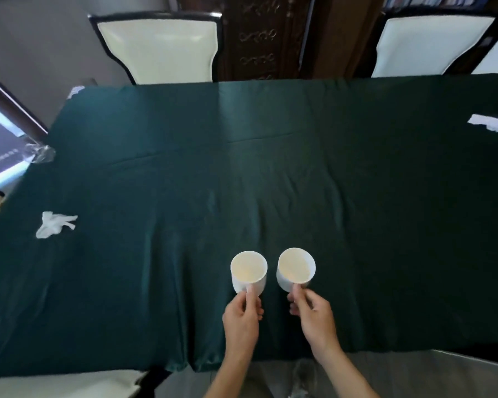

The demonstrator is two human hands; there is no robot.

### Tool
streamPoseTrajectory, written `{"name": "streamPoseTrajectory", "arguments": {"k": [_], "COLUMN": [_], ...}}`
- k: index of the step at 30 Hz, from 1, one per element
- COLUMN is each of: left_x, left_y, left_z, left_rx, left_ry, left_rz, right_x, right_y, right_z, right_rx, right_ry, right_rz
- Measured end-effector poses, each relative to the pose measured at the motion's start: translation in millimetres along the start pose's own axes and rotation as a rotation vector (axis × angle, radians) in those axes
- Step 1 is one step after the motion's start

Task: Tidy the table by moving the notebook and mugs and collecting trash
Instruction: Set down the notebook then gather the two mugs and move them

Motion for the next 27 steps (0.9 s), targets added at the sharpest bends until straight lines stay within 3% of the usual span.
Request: {"name": "streamPoseTrajectory", "arguments": {"k": [5, 12, 19, 27], "left_x": [-8.9, -70.4, -176.6, -279.3], "left_y": [27.5, 56.5, 85.2, 114.4], "left_z": [-5.5, -21.3, -51.9, -119.7], "left_rx": [-0.043, -0.119, -0.179, -0.253], "left_ry": [0.011, 0.017, 0.084, 0.192], "left_rz": [-0.003, 0.142, 0.324, 0.423], "right_x": [-12.6, -75.7, -162.1, -271.2], "right_y": [-33.8, -56.5, -61.7, -84.1], "right_z": [-26.1, -55.0, -75.5, -72.7], "right_rx": [-0.061, -0.040, 0.143, 0.172], "right_ry": [0.142, 0.185, 0.139, 0.029], "right_rz": [-0.046, -0.200, -0.313, -0.439]}}
Point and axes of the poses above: each hand's wrist, its own x-axis towards the middle knuckle, its own z-axis out of the palm, y = z × x, the point moved 10 cm from there along x, towards the middle knuckle, and after that the axes turned 15 degrees about -x, right-handed, at the moved point
